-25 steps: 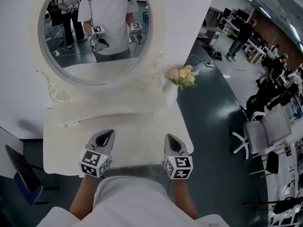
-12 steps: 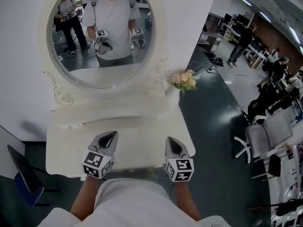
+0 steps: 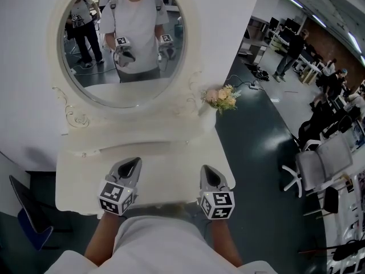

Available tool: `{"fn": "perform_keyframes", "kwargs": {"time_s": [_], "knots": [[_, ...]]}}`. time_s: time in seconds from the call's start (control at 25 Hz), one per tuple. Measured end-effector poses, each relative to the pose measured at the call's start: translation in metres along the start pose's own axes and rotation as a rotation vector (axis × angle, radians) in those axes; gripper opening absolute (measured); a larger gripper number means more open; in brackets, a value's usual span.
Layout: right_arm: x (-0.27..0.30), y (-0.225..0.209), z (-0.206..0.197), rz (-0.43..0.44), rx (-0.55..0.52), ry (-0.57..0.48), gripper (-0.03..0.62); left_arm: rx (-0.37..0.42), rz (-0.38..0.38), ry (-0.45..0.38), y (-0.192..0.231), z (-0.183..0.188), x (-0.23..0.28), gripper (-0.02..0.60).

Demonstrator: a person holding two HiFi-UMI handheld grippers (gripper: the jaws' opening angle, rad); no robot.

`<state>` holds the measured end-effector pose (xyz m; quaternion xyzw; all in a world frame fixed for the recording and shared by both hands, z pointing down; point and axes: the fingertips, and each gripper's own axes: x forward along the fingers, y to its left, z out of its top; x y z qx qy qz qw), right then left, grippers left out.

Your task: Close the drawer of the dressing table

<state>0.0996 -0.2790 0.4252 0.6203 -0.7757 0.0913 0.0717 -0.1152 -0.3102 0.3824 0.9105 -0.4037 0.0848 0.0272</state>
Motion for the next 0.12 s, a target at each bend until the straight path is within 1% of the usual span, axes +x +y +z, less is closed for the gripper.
{"fn": "perform_keyframes", "kwargs": {"time_s": [0.12], "knots": [[0.0022,-0.001,0.0013,-0.002,-0.002,-0.005,0.002,0.0,0.002,-0.005,0.0025,0.0012,0.0014,0.0]]}}
